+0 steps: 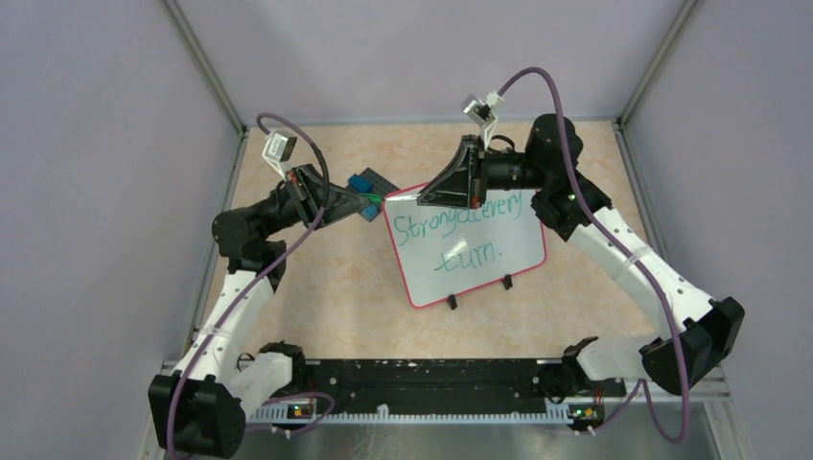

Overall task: Write a sentence on the whiteboard
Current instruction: Insert the whiteboard marker without the cap into the pen cap.

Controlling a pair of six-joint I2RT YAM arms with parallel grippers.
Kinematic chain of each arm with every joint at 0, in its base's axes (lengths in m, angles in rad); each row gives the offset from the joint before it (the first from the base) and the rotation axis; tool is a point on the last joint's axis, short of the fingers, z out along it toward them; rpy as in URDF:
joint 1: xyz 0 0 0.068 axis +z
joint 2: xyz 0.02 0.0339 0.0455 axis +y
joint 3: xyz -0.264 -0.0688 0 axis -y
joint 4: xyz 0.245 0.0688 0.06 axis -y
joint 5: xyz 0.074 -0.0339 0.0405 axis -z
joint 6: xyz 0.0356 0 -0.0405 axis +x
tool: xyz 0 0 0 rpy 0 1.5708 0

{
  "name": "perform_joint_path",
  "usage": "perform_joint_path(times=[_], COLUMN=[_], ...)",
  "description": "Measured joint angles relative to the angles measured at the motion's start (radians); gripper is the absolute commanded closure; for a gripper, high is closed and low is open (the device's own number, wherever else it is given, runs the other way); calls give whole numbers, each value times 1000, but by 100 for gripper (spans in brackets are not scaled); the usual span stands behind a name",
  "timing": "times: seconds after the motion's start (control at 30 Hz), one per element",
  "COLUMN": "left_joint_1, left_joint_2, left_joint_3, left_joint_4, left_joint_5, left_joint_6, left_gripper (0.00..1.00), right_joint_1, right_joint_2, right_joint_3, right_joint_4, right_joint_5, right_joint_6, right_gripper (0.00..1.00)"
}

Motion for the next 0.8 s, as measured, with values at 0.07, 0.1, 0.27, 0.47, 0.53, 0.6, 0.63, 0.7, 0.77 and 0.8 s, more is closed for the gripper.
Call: perform_joint_path(times=[0.07,0.1,0.27,0.47,0.53,0.6,0.63,0.7,0.77,0.8], left_joint_1=[0,0,-5,-20,-25,-28,-30,-35,-38,-37], left_joint_2=[0,0,0,0,0,4,6,9,11,11], left_joint_3=[0,0,-2,-6,-11,-11,-11,-11,-11,-11], left_joint_4=[0,-1,-1,-5,-8,-11,-15,-28,-40,-49], left_joint_5=[0,0,0,0,0,0,0,0,-3,-5], left_joint_6=[0,0,1,10,14,25,31,41,54,60], left_gripper=[100,100,100,100,100,100,100,100,100,100], right_joint_1=[0,1,5,10,15,20,22,25,29,29], right_joint_2=[0,0,1,13,20,26,29,37,47,51], right_joint_3=[0,0,0,0,0,0,2,7,12,15], right_joint_4=[0,0,1,6,6,7,7,6,4,3], right_joint_5=[-3,-3,-4,-6,-7,-6,-6,-5,-1,2], right_joint_6=[1,1,2,9,10,10,10,10,9,9], right_gripper=[100,100,100,100,100,100,100,100,100,100])
